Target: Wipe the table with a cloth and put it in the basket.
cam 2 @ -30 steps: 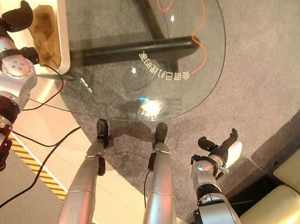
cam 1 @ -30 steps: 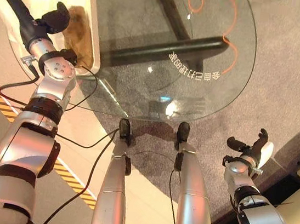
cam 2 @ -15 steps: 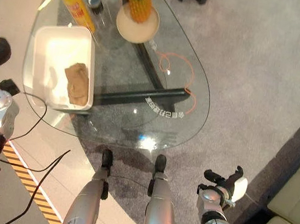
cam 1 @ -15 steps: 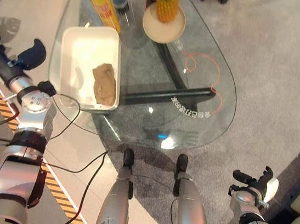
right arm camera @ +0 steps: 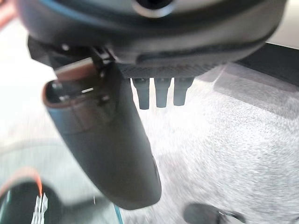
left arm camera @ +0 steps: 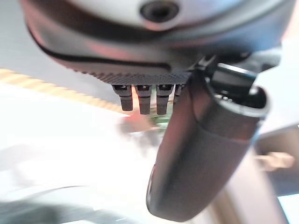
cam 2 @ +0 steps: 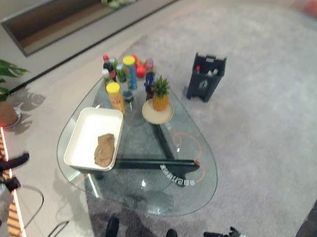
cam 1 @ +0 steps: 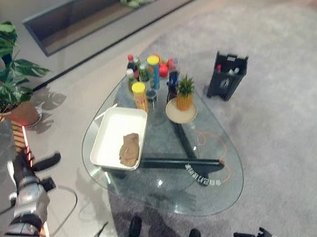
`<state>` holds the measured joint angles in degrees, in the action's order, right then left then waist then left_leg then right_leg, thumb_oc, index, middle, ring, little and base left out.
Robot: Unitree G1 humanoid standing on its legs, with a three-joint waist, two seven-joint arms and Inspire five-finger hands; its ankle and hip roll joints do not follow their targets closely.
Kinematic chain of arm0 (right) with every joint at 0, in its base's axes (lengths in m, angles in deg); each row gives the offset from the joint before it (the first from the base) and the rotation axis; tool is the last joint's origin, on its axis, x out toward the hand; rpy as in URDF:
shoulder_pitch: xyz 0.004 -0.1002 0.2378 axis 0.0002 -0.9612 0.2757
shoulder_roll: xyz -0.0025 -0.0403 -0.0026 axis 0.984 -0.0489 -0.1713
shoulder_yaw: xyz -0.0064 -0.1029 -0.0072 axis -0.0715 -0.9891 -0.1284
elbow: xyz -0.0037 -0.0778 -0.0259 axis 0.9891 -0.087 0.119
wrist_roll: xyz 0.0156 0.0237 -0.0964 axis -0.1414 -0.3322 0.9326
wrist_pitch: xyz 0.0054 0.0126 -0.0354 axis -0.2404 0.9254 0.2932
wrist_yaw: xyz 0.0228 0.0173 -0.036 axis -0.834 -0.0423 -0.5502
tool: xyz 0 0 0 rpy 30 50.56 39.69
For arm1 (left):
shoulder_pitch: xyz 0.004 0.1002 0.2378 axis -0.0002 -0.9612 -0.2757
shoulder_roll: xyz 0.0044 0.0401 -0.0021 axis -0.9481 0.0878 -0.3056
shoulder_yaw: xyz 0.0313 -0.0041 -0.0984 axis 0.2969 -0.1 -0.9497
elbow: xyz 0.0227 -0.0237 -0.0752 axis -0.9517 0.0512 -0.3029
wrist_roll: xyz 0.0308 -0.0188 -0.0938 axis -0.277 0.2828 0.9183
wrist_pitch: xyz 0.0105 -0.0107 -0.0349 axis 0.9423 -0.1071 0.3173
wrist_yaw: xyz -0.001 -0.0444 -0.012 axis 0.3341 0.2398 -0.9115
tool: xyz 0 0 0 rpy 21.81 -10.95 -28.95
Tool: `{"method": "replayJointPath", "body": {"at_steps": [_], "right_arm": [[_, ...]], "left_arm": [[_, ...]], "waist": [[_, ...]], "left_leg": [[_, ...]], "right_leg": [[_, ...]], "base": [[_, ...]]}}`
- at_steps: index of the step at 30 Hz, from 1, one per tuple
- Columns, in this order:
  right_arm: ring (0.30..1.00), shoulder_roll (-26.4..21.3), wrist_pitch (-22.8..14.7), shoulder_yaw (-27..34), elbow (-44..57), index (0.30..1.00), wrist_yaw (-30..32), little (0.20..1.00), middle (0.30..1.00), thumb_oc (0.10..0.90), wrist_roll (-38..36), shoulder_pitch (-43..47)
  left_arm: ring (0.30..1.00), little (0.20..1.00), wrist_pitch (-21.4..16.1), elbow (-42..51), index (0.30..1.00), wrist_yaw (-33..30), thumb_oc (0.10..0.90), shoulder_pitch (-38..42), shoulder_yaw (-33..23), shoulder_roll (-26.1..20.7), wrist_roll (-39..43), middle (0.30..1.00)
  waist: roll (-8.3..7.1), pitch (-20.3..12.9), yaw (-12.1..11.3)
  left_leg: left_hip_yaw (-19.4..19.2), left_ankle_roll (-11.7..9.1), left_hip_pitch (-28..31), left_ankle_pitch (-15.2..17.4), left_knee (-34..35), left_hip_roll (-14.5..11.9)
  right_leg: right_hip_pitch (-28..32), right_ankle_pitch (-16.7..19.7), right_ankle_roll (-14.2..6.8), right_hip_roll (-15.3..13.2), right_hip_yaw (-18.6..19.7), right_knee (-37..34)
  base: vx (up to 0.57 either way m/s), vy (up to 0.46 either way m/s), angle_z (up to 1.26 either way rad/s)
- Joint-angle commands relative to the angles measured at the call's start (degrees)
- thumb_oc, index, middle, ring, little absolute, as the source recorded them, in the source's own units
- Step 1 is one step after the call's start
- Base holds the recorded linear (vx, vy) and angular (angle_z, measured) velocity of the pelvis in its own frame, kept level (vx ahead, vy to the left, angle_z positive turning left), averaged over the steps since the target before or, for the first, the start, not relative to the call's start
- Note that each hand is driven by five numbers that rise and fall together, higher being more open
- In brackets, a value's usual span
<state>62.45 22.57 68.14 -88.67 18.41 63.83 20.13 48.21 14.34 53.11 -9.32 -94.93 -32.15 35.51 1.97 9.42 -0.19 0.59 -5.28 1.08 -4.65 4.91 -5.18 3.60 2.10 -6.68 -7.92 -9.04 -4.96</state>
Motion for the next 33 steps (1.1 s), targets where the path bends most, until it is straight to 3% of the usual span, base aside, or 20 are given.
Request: {"method": "replayJointPath", "body": {"at_steps": [1, 5, 13, 24, 29, 33], "right_arm": [[0.900, -2.12, 1.00, -0.66, -1.98, 0.900, -2.03, 0.900, 0.900, 0.800, 4.14, -1.28], [0.900, -1.50, 1.69, -0.30, -2.88, 0.900, -3.22, 0.900, 0.900, 0.800, 6.46, -2.28], [0.900, -0.14, 2.26, 0.36, -4.65, 0.900, -4.72, 0.900, 0.900, 0.800, 9.12, -3.12], [0.900, 1.43, 4.06, -3.75, -5.47, 0.900, -6.93, 0.900, 0.900, 0.800, 16.20, -2.61], [0.900, 2.17, 4.34, -5.51, -5.87, 0.900, -7.46, 0.900, 0.900, 0.800, 16.82, -2.38], [0.900, 2.26, 4.40, -6.11, -5.81, 0.900, -7.97, 0.900, 0.900, 0.800, 17.36, -2.11]], "left_arm": [[0.900, 0.900, -0.92, -4.20, 0.900, 4.41, 0.800, 2.54, 0.56, -2.56, -5.14, 0.900], [0.900, 0.900, 1.01, -9.58, 0.900, 9.10, 0.800, -0.44, 1.47, 0.14, -9.89, 0.900], [0.900, 0.900, 4.29, -12.43, 0.900, 10.29, 0.800, -3.37, 5.99, 5.35, -17.37, 0.900], [0.900, 0.900, 6.75, -12.69, 0.900, 14.07, 0.800, -3.33, 12.49, 8.33, -24.32, 0.900], [0.900, 0.900, 9.58, -13.23, 0.900, 15.71, 0.800, -3.25, 15.18, 9.14, -28.27, 0.900], [0.900, 0.900, 9.78, -13.54, 0.900, 15.70, 0.800, -3.19, 16.01, 9.28, -28.96, 0.900]], "waist": [[-0.42, -3.47, -0.52], [-0.51, -5.04, -0.40], [-0.76, -5.51, -0.38], [-0.99, -5.21, -0.17], [-1.02, -5.16, 0.01], [-1.02, -5.01, 0.17]], "left_leg": [[-2.11, 2.24, 0.61, 3.76, -1.59, 3.93], [-2.81, 2.22, 3.48, 4.45, -1.17, 3.40], [-2.81, 2.70, 5.69, 5.23, -1.12, 3.34], [-3.27, 2.54, 6.13, 5.20, -0.44, 3.18], [-3.41, 2.56, 6.07, 5.01, -0.13, 3.07], [-3.48, 2.59, 6.13, 4.93, 0.09, 3.00]], "right_leg": [[-1.74, -2.44, 1.91, 1.96, 1.06, 4.92], [1.17, -2.77, 1.82, 1.96, 0.80, 4.34], [3.25, -3.43, 1.90, 2.14, 0.55, 4.64], [3.65, -1.80, 1.17, 1.59, 0.52, 2.61], [3.47, -1.49, 1.02, 1.63, 0.71, 2.38], [3.36, -1.37, 1.01, 1.77, 0.94, 2.29]], "base": [[0.07, 0.024, 0.00], [0.08, 0.031, -0.04], [0.01, 0.003, 0.00], [-0.02, 0.002, -0.01], [0.00, 0.000, 0.00], [0.00, 0.000, 0.00]]}}
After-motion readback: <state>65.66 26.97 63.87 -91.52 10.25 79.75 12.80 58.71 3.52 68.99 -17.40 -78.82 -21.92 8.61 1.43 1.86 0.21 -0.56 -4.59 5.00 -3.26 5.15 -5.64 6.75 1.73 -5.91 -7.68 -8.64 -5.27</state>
